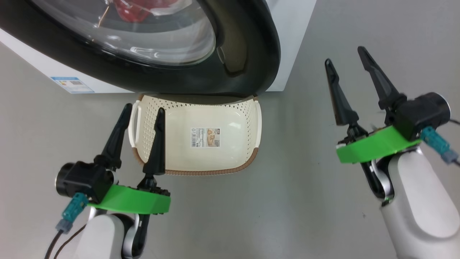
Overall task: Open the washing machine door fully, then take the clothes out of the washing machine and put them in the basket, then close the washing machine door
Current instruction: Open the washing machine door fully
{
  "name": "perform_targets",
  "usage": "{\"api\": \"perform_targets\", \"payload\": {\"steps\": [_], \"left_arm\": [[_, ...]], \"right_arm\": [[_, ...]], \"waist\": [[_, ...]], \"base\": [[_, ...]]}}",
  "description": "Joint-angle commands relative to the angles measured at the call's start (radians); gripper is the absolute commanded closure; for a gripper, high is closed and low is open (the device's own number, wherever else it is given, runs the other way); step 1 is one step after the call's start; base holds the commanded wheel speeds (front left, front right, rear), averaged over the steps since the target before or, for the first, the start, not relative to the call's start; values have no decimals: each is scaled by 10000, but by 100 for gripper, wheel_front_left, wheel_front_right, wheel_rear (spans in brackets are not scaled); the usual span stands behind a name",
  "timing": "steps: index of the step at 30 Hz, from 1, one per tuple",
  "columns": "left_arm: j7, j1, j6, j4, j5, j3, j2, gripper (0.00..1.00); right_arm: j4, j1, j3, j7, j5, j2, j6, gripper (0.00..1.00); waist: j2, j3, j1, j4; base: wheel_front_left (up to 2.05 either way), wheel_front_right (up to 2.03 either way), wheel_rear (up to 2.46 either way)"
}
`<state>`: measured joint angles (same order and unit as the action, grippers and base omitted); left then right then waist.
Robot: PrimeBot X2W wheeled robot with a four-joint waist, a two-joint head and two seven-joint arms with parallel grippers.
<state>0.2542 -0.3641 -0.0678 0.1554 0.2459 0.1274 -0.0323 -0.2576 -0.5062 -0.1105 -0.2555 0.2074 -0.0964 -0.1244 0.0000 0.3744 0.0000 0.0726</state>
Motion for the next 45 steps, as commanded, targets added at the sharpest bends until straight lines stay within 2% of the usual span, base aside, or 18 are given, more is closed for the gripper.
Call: {"api": "perform_targets", "payload": {"steps": [1,12,34,35,36,37,38,39,41,45], "left_arm": [[76,86,78,-320,-107,-312,-179,0],[76,84,154,-420,-50,-252,-179,0],[76,44,155,-372,-112,-265,-179,0],[76,36,153,-361,-119,-245,-179,0],[76,36,153,-361,-119,-245,-179,0],[76,35,153,-356,-125,-233,-179,0],[76,33,156,-353,-126,-224,-179,0],[76,32,160,-353,-124,-218,-179,0],[76,32,172,-358,-113,-210,-179,0],[76,50,197,-380,-79,-215,-179,0]], "right_arm": [[454,268,-103,-61,-218,153,-63,0],[1836,1441,423,-62,-1103,445,-63,0],[2040,1439,404,-62,-726,460,-63,0],[2025,1399,371,-62,-707,460,-63,51],[2025,1399,371,-62,-707,460,-63,51],[1998,1391,329,-62,-687,460,-63,64],[1927,1391,255,-62,-634,460,-63,88],[1855,1375,175,-62,-522,460,-63,100],[1724,1305,43,-62,95,461,-63,100],[1458,1011,-177,-62,2261,461,-63,100]], "waist": [[0,5,0,3],[0,80,0,37],[0,196,0,-19],[0,198,0,-7],[0,198,0,-7],[0,196,0,2],[0,193,0,11],[0,193,0,20],[0,194,0,36],[0,211,0,52]], "base": [[0,0,0],[0,0,0],[0,0,0],[0,0,0],[0,0,0],[0,0,0],[0,0,0],[0,0,0],[0,0,0],[0,0,0]]}}
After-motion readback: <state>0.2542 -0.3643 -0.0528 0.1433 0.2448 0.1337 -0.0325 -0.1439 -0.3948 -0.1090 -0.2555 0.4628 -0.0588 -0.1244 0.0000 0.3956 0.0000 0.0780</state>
